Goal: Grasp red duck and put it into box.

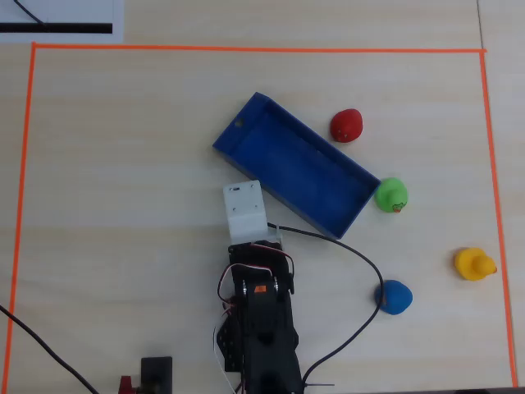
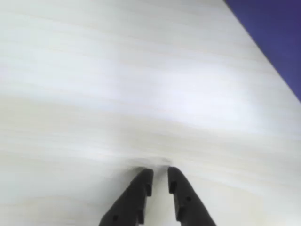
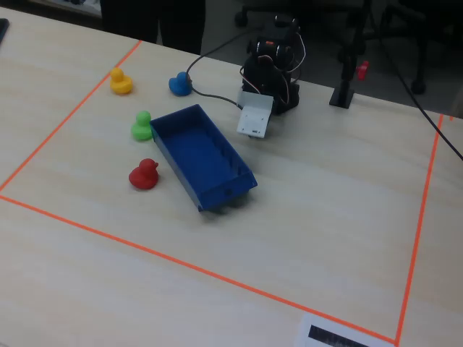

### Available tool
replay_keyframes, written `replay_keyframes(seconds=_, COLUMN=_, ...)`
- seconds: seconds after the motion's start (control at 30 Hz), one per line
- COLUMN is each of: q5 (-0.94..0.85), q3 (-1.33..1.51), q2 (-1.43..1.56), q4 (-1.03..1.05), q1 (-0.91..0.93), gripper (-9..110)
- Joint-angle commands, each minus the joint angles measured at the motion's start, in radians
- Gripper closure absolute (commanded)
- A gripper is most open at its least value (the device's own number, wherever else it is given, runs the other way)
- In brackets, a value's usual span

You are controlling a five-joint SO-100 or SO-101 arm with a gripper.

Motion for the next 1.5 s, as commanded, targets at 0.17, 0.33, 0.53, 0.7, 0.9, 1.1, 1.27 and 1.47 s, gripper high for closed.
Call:
replay_keyframes(seconds=0.17, q5=0.005, q3=-0.002, q2=-0.005, q4=0.028, q1=0.009, gripper=101)
replay_keyframes(seconds=0.33, q5=0.005, q3=-0.002, q2=-0.005, q4=0.028, q1=-0.009, gripper=100)
replay_keyframes(seconds=0.53, q5=0.005, q3=-0.002, q2=-0.005, q4=0.028, q1=0.008, gripper=100)
replay_keyframes(seconds=0.7, q5=-0.002, q3=-0.002, q2=-0.026, q4=0.014, q1=0.026, gripper=101)
replay_keyframes(seconds=0.9, q5=0.003, q3=-0.141, q2=-0.21, q4=-0.057, q1=0.063, gripper=101)
replay_keyframes(seconds=1.1, q5=0.008, q3=-0.454, q2=-0.434, q4=-0.044, q1=0.071, gripper=101)
replay_keyframes(seconds=1.27, q5=0.055, q3=-0.802, q2=-0.693, q4=-0.049, q1=0.074, gripper=101)
replay_keyframes(seconds=1.47, q5=0.12, q3=-1.266, q2=-1.091, q4=-0.126, q1=0.117, gripper=100)
